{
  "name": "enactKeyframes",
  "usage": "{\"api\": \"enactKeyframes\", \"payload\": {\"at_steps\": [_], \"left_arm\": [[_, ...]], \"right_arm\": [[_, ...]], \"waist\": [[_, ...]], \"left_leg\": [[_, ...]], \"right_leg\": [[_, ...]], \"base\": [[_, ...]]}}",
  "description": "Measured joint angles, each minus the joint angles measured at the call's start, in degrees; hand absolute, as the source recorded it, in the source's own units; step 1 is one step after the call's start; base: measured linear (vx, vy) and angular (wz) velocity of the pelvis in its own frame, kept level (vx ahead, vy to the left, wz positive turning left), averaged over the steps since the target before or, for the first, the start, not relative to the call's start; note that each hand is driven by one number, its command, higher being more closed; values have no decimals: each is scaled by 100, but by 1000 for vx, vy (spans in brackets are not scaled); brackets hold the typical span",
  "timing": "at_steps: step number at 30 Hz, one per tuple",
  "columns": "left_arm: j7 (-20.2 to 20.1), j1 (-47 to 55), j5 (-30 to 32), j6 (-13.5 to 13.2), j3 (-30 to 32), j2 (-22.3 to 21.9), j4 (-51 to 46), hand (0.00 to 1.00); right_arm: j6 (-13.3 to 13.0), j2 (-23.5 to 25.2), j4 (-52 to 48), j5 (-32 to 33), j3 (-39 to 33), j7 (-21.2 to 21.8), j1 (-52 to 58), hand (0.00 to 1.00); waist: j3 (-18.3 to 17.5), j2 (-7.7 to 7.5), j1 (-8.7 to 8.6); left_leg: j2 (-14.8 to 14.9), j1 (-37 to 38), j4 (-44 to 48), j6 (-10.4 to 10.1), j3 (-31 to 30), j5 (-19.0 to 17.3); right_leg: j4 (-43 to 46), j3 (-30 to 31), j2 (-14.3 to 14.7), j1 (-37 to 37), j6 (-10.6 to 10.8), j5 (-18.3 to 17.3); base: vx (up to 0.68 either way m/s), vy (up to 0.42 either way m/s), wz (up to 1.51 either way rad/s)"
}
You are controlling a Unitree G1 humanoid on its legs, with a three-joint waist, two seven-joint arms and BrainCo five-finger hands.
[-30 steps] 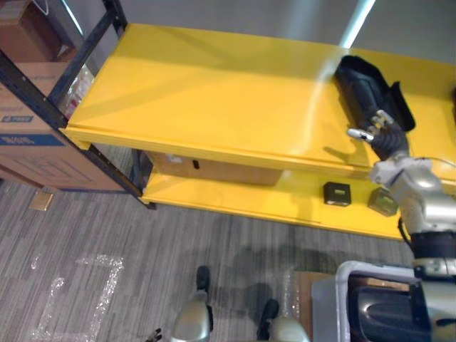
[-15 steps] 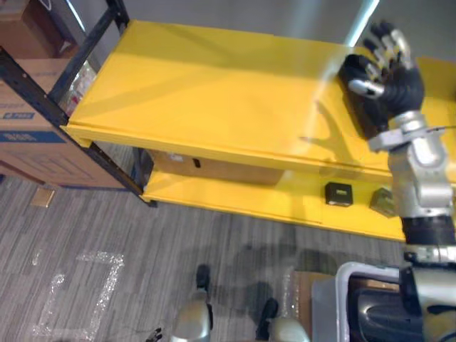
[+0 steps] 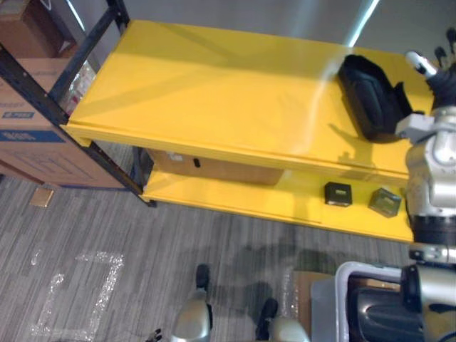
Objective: Walk over and take plastic housings, then place them on the shelf
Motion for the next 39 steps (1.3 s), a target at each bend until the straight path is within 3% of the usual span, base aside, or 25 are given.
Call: {"api": "enactKeyframes", "payload": {"at_steps": [7, 14, 23, 31, 39], "left_arm": [[51, 0, -39, 5, -87, 6, 9, 0], [43, -43, -43, 12, -98, 15, -35, 0], [46, -49, -57, 8, -128, 17, -248, 0], [45, -52, -60, -4, -141, 16, -244, 0], [45, -52, -230, -26, -143, 15, -248, 0]], "right_arm": [[417, 0, 633, -267, 15, -175, -26, 0], [679, -132, 1162, -95, 321, 588, -532, 0], [1157, -537, 1952, -13, 715, 951, -1164, 0], [1503, -739, 2236, 78, 807, 975, -1286, 0], [1631, -749, 2119, 192, 812, 1220, -1328, 0]], "waist": [[8, 6, 19], [210, 35, 30], [413, 162, 51], [474, 273, 67], [474, 273, 56]], "left_leg": [[-56, -1, 2, -7, -38, 1], [-61, -56, 2, -1, -73, 6], [-56, -187, 6, 37, -129, 48], [-16, -184, 6, 34, -104, 50], [21, -163, 5, 34, 12, 50]], "right_leg": [[-12, -38, -18, 12, -24, -42], [-12, -58, -22, -17, 21, -9], [92, -89, -37, -161, -12, -24], [145, -54, -21, -199, -33, -40], [224, 53, -17, -276, -48, -50]], "base": [[1, -2, 2], [0, 0, 1], [1, -3, 3], [-2, -3, -1], [-3, -10, -7]]}}
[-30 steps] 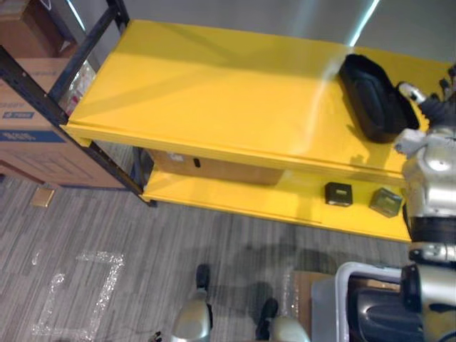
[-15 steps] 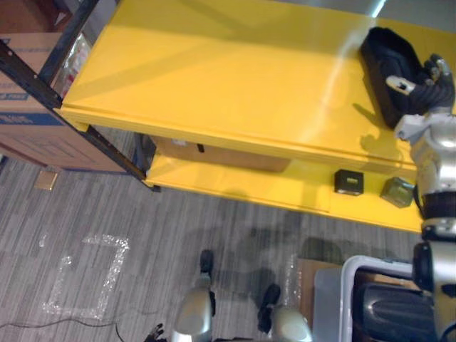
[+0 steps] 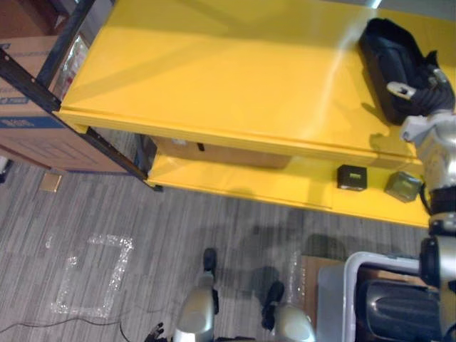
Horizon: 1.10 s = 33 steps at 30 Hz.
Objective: Walk over and take plastic housings, then place them on the shelf
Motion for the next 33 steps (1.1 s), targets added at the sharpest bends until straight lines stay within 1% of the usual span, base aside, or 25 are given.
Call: {"api": "enactKeyframes", "payload": {"at_steps": [2, 4, 8, 10, 11, 15, 17, 20, 22, 26, 30, 33], "left_arm": [[-3, 0, -1, 8, 1, 0, 0, 0], [-6, 0, -1, 8, 2, 0, -9, 0], [-7, 0, 2, 14, 3, 0, -31, 0], [-7, -1, 5, 29, 4, 0, -33, 0], [-8, -2, 5, 31, 4, 0, -34, 0], [-8, -3, 7, 37, 4, 0, -32, 0], [-8, -3, 9, 36, 5, 1, -29, 0], [-8, -3, 8, 36, 4, 2, -25, 0], [-7, -3, 8, 37, 5, 3, -22, 0], [-6, -3, 8, 36, 4, 17, -6, 0], [-6, -3, 8, 36, -1, 51, 7, 0], [-6, -3, 9, 29, -2, 51, 12, 0]], "right_arm": [[104, -1, -259, 8, -1, 72, 8, 0], [152, -30, -587, 95, -2, 156, 82, 0], [184, -89, -1311, 251, -8, 353, 308, 0], [266, -89, -1513, 314, -8, 396, 391, 0], [337, -89, -1666, 450, -9, 461, 490, 0], [499, -88, -1952, 555, -8, 549, 654, 0], [551, -88, -2013, 682, -7, 603, 696, 0], [616, -88, -2158, 682, -6, 600, 766, 0], [619, -88, -2158, 683, -6, 571, 775, 0], [619, -88, -2157, 703, -7, 327, 788, 0], [622, -88, -2157, 761, -7, 331, 795, 0], [483, -86, -2156, 736, -5, 281, 797, 0]], "waist": [[0, 0, -25], [0, 0, -36], [0, -1, -37], [-1, -1, -38], [-2, -4, -37], [-4, -11, -41], [-9, -25, -34], [-6, -33, -45], [-12, -44, -47], [-41, -105, -52], [-66, -152, -49], [-70, -158, -48]], "left_leg": [[3, 0, 0, 0, 6, 0], [4, 0, 0, 0, 8, 0], [3, -1, -1, 0, 15, -1], [4, -1, -1, 0, 17, -1], [4, 0, -2, 0, 19, -1], [9, 10, -2, 0, 39, -1], [14, 38, -3, 0, 77, -1], [21, 52, -3, 0, 92, -1], [24, 62, -3, 0, 105, -1], [26, 62, -4, 0, 106, -1], [25, 62, -3, 0, 107, -1], [25, 62, -4, 0, 107, -1]], "right_leg": [[2, 8, 0, -6, 0, 0], [2, 11, 0, -8, 1, 0], [-1, 16, 0, -10, 1, -1], [-1, 18, 0, -11, 1, -1], [-1, 21, 0, -11, 1, 0], [1, 47, 2, -14, 3, 2], [7, 86, 2, -13, 4, 3], [11, 102, 4, -12, 7, 6], [16, 114, 5, -11, 9, 8], [15, 116, 6, -11, 10, 13], [13, 118, 4, -11, 10, 16], [12, 118, 5, -11, 10, 19]], "base": [[0, 0, 0], [0, 0, 0], [0, 0, 0], [0, 0, 0], [0, 0, 0], [1, -3, -2], [1, -7, -8], [-2, -6, -4], [-1, -2, -2], [0, 0, 0], [0, 0, 0], [0, 0, 0]]}}
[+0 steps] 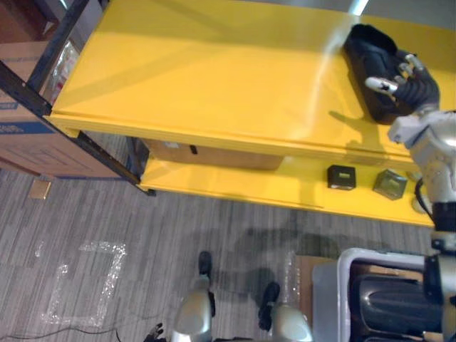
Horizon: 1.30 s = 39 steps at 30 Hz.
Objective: Walk over and take plastic housings, then place them on the shelf
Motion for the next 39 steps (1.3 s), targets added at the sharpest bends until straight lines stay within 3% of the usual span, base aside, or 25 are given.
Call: {"api": "enactKeyframes", "payload": {"at_steps": [6, 9, 12, 15, 18, 19, 23, 28, 39], "left_arm": [[8, 0, -1, 0, -19, 0, 6, 0], [13, -1, -1, 2, -60, 0, 6, 0], [25, -1, -7, 0, -72, 0, 6, 0], [51, -5, -43, 8, -150, 22, 7, 0], [72, -14, -42, 11, -194, 45, 6, 0], [73, -22, -42, 12, -205, 45, 8, 0], [69, -51, -40, 8, -213, 45, 12, 0], [52, -51, -34, 5, -207, 52, 9, 0], [3, -51, -34, 11, -161, 80, 4, 0]], "right_arm": [[-589, 8, -1, -139, -16, -688, -2, 0], [-890, 13, -19, -706, -60, -1242, -2, 0], [-1009, 23, -35, -1015, -340, -1705, -3, 0], [-963, 23, -36, -1020, -536, -1793, -2, 0], [-549, 23, -39, -1001, -534, -1416, 23, 0], [-242, 23, -33, -982, -533, -1064, 76, 0], [208, 23, 84, -962, -417, -315, 255, 0], [407, -2, 254, -958, -151, 378, 234, 0], [534, -295, 472, -856, 226, 879, 61, 0]], "waist": [[-13, -23, 1], [-13, -23, 4], [-13, -23, 2], [-13, -23, -35], [-13, -23, -92], [-13, -23, -110], [-13, -24, -120], [-23, -40, -130], [-67, -119, -100]], "left_leg": [[0, 0, 0, 0, -3, 0], [-1, -2, 0, 0, -7, 0], [-3, -7, 0, 0, -12, 1], [-3, -7, 0, 0, -12, 0], [-3, -8, 0, 0, -12, 0], [-2, -8, 0, 0, -11, 0], [0, -9, 0, 0, -2, 0], [7, -9, 0, 0, 2, 0], [6, -12, -1, 0, 15, 0]], "right_leg": [[-4, 0, 2, 1, 1, 3], [-5, -1, 2, 1, 1, 4], [-8, -3, 2, 1, 2, 4], [-11, -3, 4, 1, 2, 4], [-14, -2, 4, 1, 2, 4], [-15, -1, 4, 1, 2, 4], [-17, 3, 6, -3, 2, 4], [-18, 6, 10, -3, -1, 7], [-40, 13, 8, -3, -5, 25]], "base": [[0, 0, 0], [0, 0, 0], [0, 0, 0], [0, 0, 0], [0, 0, 0], [0, 0, 0], [0, 0, 0], [0, 0, 0], [0, 0, 0]]}}
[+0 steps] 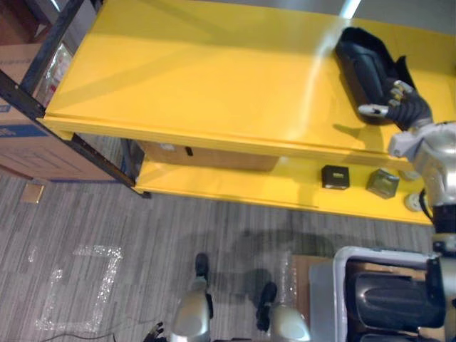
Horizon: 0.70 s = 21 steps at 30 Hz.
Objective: Walk over and take plastic housings, then place them on the shelf
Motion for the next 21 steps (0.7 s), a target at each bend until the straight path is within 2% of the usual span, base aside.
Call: {"api": "enactKeyframes", "payload": {"at_steps": [5, 12, 21], "left_arm": [[0, 0, -1, 0, -1, 1, -4, 0], [0, 0, 1, 4, -1, 1, -10, 0], [-1, 0, 0, 5, -1, 1, -14, 0]], "right_arm": [[11, -15, 0, 14, 34, 199, -10, 0], [66, -15, 0, 149, 53, 207, -37, 0], [147, -14, 3, 579, 131, 379, -53, 0]], "waist": [[0, 0, -2], [0, 0, 2], [-1, 2, 3]], "left_leg": [[2, 0, 0, 0, 2, 0], [3, 0, 1, 0, 3, 0], [5, 4, 1, 0, 4, 0]], "right_leg": [[-3, 2, 4, 0, 0, 3], [-3, 3, 5, 0, -1, 4], [0, 6, 6, 0, -2, 4]], "base": [[0, 0, 0], [0, 0, 0], [0, 0, 0]]}}
